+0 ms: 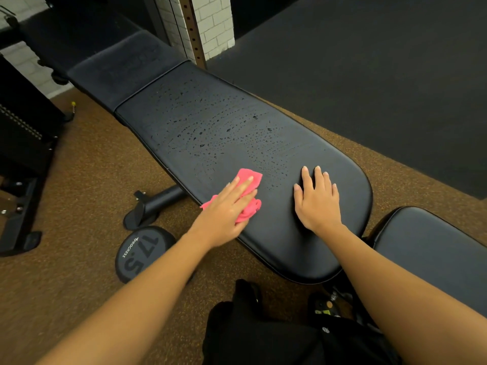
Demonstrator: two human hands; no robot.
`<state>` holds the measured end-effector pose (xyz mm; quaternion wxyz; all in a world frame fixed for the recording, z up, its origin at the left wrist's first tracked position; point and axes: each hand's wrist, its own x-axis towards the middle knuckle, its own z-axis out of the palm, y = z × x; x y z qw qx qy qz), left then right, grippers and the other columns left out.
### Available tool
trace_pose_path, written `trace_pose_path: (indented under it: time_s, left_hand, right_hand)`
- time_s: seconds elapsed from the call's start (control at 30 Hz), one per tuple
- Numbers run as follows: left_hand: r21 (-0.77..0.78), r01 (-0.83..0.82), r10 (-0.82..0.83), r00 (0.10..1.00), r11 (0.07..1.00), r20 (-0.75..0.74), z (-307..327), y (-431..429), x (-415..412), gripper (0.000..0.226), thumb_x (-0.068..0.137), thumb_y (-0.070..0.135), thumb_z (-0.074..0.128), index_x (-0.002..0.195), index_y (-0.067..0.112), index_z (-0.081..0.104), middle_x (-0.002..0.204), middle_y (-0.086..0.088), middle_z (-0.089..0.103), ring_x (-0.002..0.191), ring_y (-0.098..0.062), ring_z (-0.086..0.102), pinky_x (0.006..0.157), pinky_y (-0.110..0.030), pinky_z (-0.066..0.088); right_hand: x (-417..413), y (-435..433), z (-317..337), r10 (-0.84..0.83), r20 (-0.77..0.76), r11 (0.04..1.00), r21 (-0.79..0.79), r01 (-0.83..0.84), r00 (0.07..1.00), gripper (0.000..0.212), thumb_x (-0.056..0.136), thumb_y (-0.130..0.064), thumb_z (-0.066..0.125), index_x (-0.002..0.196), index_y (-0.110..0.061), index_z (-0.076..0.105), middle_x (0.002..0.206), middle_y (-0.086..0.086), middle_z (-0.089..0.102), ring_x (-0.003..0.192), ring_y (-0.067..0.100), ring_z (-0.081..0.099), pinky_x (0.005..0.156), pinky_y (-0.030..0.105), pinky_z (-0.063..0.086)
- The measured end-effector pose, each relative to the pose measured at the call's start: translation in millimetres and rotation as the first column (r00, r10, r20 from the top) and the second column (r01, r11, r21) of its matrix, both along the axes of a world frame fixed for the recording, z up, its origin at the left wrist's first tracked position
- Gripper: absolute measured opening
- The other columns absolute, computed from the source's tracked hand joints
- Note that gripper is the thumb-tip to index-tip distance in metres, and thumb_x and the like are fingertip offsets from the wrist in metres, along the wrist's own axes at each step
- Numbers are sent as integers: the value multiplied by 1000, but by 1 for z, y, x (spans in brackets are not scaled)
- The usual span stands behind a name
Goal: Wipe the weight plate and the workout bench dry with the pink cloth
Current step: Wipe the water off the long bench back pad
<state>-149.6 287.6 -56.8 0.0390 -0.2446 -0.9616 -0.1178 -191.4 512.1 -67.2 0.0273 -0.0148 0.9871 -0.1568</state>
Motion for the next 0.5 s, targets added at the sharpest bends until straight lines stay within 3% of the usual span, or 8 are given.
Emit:
trace_pose_path:
  time_s: [0.1, 0.27, 0.37, 0.5]
  left_hand:
    - [-41, -65, 63, 997, 997, -45, 9, -27, -14, 54, 91, 36, 39, 135, 5, 46, 149, -14, 33, 138, -36, 25, 110, -51, 26]
    - [97, -319, 324, 946, 943, -32, 14, -30, -17, 51, 93, 29, 48, 138, 6, 43, 153, -10, 26, 142, -33, 17, 112, -44, 17]
    - [146, -263, 267, 964, 954, -12, 4, -10, 1, 52, 89, 24, 51, 137, 7, 44, 151, -9, 30, 142, -32, 20, 114, -44, 23]
    - [123, -104, 103, 995, 987, 9, -6, 14, 23, 50, 88, 25, 47, 134, 7, 47, 151, -6, 30, 141, -29, 20, 116, -37, 16]
  right_hand:
    - [1, 2, -1, 2, -3, 1000, 2, -2, 1000, 55, 100, -39, 24, 150, -17, 17, 156, 14, 15, 144, 31, 12, 115, 47, 12]
    - [2, -1, -2, -8, -11, 1000, 7, 8, 1000, 55, 100, -39, 23, 150, -17, 16, 156, 13, 14, 144, 31, 11, 115, 46, 10]
    - [2, -2, -3, -17, -16, 1000, 5, 17, 1000, 54, 100, -39, 23, 150, -17, 17, 156, 13, 15, 144, 31, 11, 115, 46, 10]
    - [2, -3, -5, -25, -23, 1000, -2, 25, 999, 54, 100, -38, 25, 149, -17, 19, 156, 13, 16, 144, 31, 12, 115, 47, 10]
